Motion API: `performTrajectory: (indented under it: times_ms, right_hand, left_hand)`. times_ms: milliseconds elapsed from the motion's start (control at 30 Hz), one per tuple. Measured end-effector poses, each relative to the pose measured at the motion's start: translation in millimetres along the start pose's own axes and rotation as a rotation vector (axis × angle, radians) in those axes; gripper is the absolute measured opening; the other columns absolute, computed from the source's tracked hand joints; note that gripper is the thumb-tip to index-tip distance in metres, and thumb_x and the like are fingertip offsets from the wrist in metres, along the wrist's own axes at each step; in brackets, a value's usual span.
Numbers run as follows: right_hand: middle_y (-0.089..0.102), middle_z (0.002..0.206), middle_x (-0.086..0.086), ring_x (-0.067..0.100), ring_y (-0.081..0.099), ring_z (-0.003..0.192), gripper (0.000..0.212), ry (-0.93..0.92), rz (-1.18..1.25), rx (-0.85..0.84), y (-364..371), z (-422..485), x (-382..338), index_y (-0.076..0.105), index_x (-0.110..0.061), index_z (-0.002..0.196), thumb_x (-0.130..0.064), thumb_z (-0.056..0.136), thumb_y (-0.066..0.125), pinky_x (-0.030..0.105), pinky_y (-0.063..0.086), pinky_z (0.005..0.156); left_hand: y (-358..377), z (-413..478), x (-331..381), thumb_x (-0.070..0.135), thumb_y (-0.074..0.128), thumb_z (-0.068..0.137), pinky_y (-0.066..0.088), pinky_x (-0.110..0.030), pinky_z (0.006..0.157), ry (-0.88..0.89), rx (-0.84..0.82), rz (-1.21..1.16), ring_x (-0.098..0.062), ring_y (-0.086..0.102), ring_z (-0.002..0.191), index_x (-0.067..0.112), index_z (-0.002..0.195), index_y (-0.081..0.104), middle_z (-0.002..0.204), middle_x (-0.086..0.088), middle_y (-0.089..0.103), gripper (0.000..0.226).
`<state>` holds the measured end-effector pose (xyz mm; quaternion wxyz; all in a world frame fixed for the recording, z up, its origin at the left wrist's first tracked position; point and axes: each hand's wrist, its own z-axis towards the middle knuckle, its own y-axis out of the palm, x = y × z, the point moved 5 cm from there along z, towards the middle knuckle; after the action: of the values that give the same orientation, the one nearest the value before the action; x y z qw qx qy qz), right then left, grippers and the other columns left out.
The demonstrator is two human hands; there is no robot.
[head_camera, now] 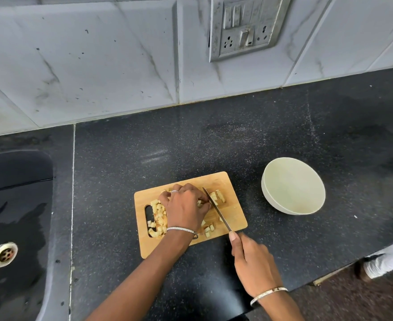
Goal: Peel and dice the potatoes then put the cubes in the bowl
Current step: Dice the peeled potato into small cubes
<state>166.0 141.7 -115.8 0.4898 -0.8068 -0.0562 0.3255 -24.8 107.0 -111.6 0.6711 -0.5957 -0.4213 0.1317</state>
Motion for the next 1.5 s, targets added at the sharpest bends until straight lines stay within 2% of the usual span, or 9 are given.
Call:
performTrajectory:
  times_ms: [400,633,700,800,900,1067,1167,1300,1500]
  right_hand:
    - [0.059,0.07,-0.005,0.029,0.063,0.078,0.042,-0.014,-0.025,0.02,-3.1,3.3,-1.0,0.043,-0.031,0.081,-0.057,0.099,0.016,0.042,0.049,0.068]
    - [0.047,0.061,-0.009,0.022,0.057,0.07,0.04,0.007,0.046,-0.069,4.5,11.3,0.5,0.04,-0.036,0.071,-0.053,0.102,0.019,0.042,0.046,0.069]
    - [0.053,0.067,-0.009,0.026,0.061,0.079,0.041,0.017,0.044,-0.08,7.0,13.2,-1.3,0.046,-0.035,0.077,-0.053,0.102,0.018,0.043,0.047,0.071]
    - [0.068,0.089,0.001,0.035,0.064,0.095,0.049,0.04,-0.024,-0.058,11.0,13.7,-5.7,0.058,-0.033,0.104,-0.056,0.1,0.015,0.043,0.048,0.073]
    - [0.07,0.099,0.004,0.035,0.065,0.098,0.05,0.049,-0.14,-0.041,12.9,10.1,-12.2,0.054,-0.031,0.112,-0.056,0.1,0.012,0.042,0.048,0.071]
    - [0.07,0.103,0.004,0.032,0.067,0.098,0.046,0.054,-0.257,-0.028,16.0,4.1,-18.8,0.047,-0.029,0.12,-0.052,0.101,0.012,0.039,0.044,0.067]
    - [0.07,0.098,0.004,0.032,0.066,0.095,0.047,0.046,-0.194,-0.025,14.9,5.0,-14.9,0.05,-0.029,0.114,-0.053,0.1,0.012,0.04,0.046,0.069]
    - [0.062,0.076,-0.003,0.029,0.062,0.088,0.047,0.052,0.031,-0.09,12.5,7.4,-2.1,0.051,-0.03,0.084,-0.056,0.101,0.015,0.044,0.049,0.074]
    - [0.052,0.07,-0.006,0.028,0.058,0.09,0.046,0.062,-0.003,-0.102,3.7,-5.0,2.9,0.044,-0.028,0.075,-0.053,0.102,0.015,0.039,0.04,0.07]
  left_hand:
    - [-1.6,1.8,2.0,0.047,0.07,0.08,0.021,-0.043,0.092,-0.003,-0.011,0.011,-0.014,0.046,0.109,0.039,0.092,0.072,0.107,0.019,0.063,0.015]
    - [-1.9,2.9,2.2,0.042,0.072,0.08,0.019,-0.04,0.089,-0.02,-0.023,-0.052,-0.011,0.044,0.107,0.038,0.087,0.074,0.104,0.02,0.064,0.008]
    - [-1.7,2.7,1.3,0.04,0.073,0.079,0.018,-0.04,0.088,-0.028,-0.025,-0.066,-0.011,0.044,0.106,0.038,0.084,0.074,0.102,0.021,0.064,0.005]
    - [-1.1,2.4,0.1,0.038,0.074,0.079,0.018,-0.04,0.09,-0.039,-0.033,-0.083,-0.01,0.043,0.105,0.036,0.082,0.074,0.1,0.021,0.064,0.003]
    - [-2.9,1.6,-1.1,0.035,0.075,0.078,0.019,-0.04,0.092,-0.056,-0.036,-0.099,-0.01,0.043,0.105,0.036,0.08,0.075,0.099,0.021,0.064,0.003]
    - [-4.8,1.3,-2.7,0.032,0.077,0.075,0.02,-0.039,0.087,-0.065,-0.027,-0.108,-0.011,0.044,0.103,0.034,0.078,0.075,0.098,0.019,0.065,0.004]
    - [-5.6,1.0,-2.8,0.037,0.077,0.074,0.021,-0.039,0.086,-0.058,-0.019,-0.095,-0.01,0.044,0.102,0.035,0.077,0.074,0.097,0.02,0.064,0.005]
    - [-4.0,5.6,-3.0,0.043,0.077,0.073,0.021,-0.039,0.086,-0.041,-0.02,-0.101,-0.01,0.046,0.103,0.036,0.081,0.074,0.098,0.021,0.065,0.011]
    - [-5.3,8.8,-3.7,0.044,0.073,0.076,0.023,-0.039,0.086,-0.039,0.007,-0.063,-0.012,0.048,0.105,0.037,0.091,0.073,0.103,0.018,0.066,0.016]
